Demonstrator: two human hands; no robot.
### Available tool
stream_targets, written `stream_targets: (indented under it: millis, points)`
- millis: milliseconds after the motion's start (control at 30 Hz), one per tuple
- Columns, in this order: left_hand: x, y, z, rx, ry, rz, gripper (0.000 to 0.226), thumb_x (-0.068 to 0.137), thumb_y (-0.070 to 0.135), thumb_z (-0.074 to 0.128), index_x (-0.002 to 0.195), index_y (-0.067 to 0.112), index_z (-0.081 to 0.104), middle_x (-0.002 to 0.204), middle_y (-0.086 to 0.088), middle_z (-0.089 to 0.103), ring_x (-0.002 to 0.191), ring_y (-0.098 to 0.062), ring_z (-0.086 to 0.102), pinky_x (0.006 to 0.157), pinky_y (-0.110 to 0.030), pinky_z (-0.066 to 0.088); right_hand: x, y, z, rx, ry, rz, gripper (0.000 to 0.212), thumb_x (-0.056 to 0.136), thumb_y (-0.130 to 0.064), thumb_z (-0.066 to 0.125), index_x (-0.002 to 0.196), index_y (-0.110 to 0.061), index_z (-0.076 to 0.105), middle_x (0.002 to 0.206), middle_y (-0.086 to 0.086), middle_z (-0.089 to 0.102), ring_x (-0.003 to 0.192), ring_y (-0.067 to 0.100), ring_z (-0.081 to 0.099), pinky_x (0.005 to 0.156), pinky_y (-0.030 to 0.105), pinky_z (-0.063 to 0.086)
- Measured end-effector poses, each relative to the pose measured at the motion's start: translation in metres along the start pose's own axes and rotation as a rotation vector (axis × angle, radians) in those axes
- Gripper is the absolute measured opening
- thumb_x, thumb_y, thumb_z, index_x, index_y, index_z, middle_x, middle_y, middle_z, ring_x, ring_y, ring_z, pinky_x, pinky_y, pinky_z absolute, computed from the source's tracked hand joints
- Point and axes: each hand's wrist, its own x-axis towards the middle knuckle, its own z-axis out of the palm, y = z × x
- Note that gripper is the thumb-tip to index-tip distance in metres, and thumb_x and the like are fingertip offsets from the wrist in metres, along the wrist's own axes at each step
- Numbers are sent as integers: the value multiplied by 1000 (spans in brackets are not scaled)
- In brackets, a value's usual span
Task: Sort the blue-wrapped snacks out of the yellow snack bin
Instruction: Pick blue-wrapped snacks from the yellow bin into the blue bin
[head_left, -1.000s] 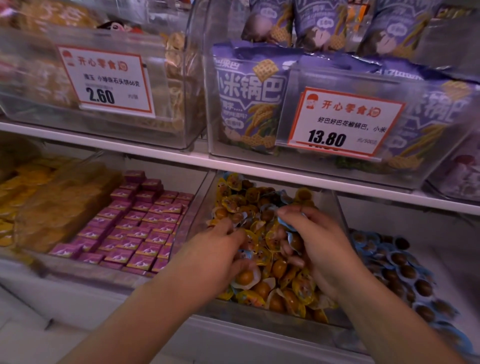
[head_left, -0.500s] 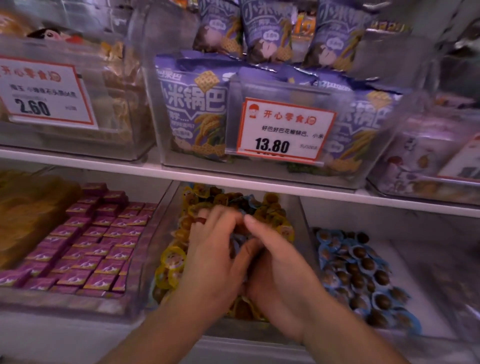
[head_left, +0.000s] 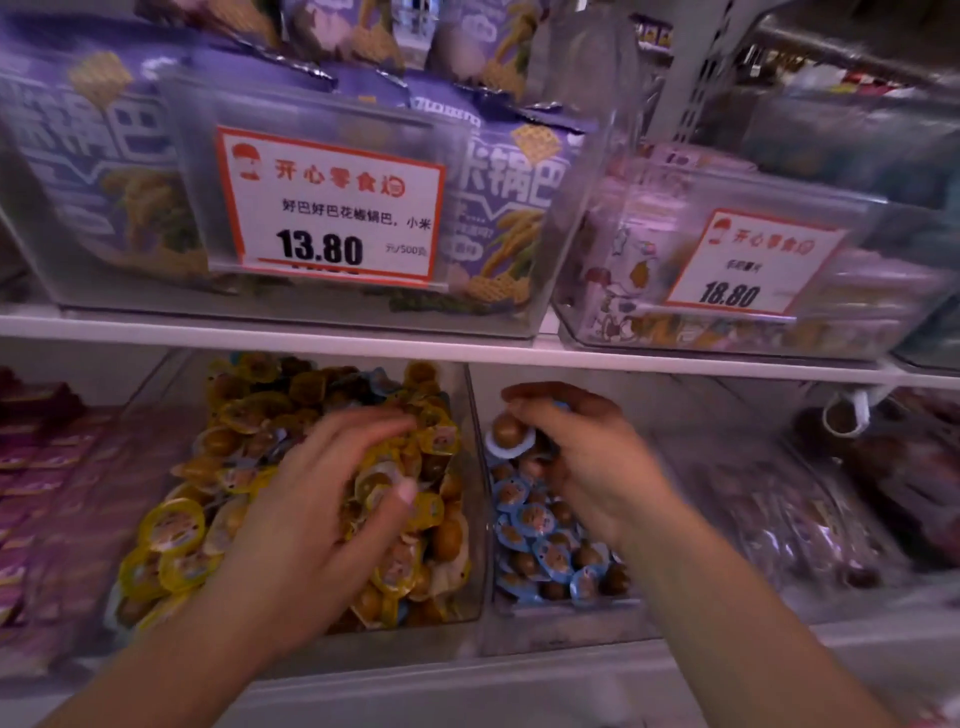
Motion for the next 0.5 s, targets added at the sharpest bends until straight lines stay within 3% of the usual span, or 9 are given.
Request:
stream_targets:
  millis: [100,167,233,333,400,500]
  points:
    - [3,-12,-4,110,21,-54,32,92,49,46,121,42,56,125,23,53,116,-7,54,96,-39,46,33,14,-25,-35,208,76,21,89,-7,67,109,-2,67,69,3,70,57,10,66,51,25,53]
    - [2,-18,-9,161,14,-75,33,91,47,46,121,40,58,121,20,56,111,-12,56,92,-42,47,51,22,-24,127,177,185,22,91,-15,68,109,-5,61,76,5,64,62,11,67,59,31,57]
    - [0,-23,-14,212,-13,-83,35,92,47,45,121,34,61,120,15,59,108,-17,59,89,-45,49,67,28,-14,137,88,275,27,90,-32,68,109,-14,60,95,7,61,86,21,65,75,39,55]
    - [-2,-28,-24,272,-48,-93,36,91,47,44,121,34,62,120,14,60,105,-17,60,86,-43,49,80,31,0,-202,123,248,50,93,-47,59,131,-15,56,134,9,56,122,29,55,102,45,45]
    - [-4,-30,-32,301,-42,-96,36,91,45,45,119,33,63,118,15,61,103,-17,61,86,-43,48,80,28,4,-268,181,210,47,97,-42,53,129,-8,59,133,13,59,120,30,56,107,46,42]
    - [-5,-32,-46,414,13,-36,31,89,38,48,111,30,68,110,12,65,98,-20,62,88,-46,46,71,21,4,-304,241,92,27,97,-27,54,106,-7,69,113,17,70,100,27,66,93,40,49]
